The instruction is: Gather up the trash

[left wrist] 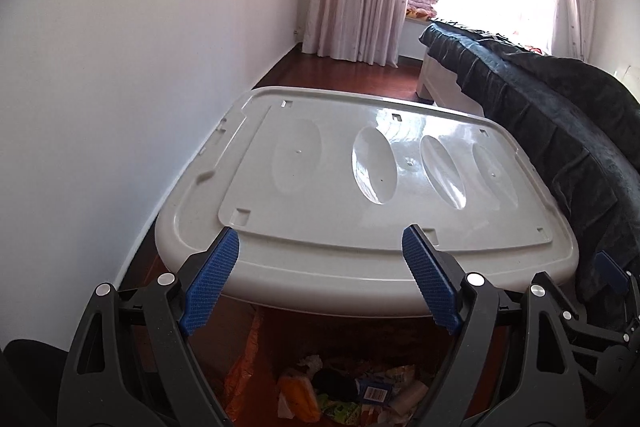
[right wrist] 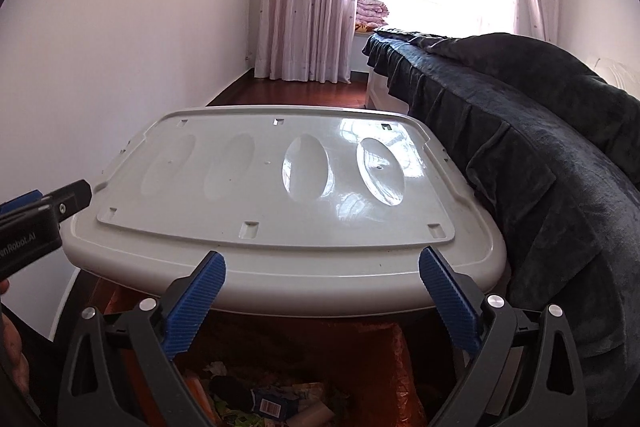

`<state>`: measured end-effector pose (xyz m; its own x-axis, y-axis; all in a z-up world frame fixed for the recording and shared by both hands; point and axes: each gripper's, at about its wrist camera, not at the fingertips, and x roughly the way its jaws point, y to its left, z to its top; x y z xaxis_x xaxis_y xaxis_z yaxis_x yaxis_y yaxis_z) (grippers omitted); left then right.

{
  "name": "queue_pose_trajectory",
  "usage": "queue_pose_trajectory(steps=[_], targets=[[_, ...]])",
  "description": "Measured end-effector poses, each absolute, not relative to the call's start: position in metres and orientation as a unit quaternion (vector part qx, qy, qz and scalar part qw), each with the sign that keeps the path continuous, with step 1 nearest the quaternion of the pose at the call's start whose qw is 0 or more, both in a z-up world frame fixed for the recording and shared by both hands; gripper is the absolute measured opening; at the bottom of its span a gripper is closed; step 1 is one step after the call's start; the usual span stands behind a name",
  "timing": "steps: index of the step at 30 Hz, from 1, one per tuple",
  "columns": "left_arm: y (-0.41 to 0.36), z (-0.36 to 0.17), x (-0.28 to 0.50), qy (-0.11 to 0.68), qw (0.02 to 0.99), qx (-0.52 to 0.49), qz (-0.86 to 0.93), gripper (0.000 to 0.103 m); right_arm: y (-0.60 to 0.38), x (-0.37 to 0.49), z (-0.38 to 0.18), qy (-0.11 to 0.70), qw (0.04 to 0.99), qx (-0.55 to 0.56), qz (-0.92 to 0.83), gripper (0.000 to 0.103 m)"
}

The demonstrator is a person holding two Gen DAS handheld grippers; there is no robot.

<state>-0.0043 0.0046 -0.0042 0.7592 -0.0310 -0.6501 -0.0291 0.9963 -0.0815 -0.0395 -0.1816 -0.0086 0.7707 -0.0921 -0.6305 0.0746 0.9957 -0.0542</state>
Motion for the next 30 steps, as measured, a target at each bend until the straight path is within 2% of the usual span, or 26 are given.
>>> queue_pose_trajectory(steps=[5,8,10,30], targets=[[0.001,-0.004,-0.002,0.350,0.936,-0.032,0.008,0.082,-0.181,-0.040,-0.008,0.325,0.944,-0.022,-0.047,0.096],[-0.001,-0.005,-0.002,0.352,0.935,-0.029,0.009,0.088,-0.180,-0.040,-0.008,0.322,0.945,-0.027,-0.048,0.096],[0.000,-0.004,-0.002,0.351,0.936,-0.032,0.005,0.089,-0.179,-0.040,-0.010,0.322,0.945,-0.030,-0.048,0.096],[-0.006,0.002,-0.002,0.346,0.938,-0.029,-0.019,0.092,-0.173,-0.042,-0.011,0.318,0.945,-0.056,-0.048,0.097]])
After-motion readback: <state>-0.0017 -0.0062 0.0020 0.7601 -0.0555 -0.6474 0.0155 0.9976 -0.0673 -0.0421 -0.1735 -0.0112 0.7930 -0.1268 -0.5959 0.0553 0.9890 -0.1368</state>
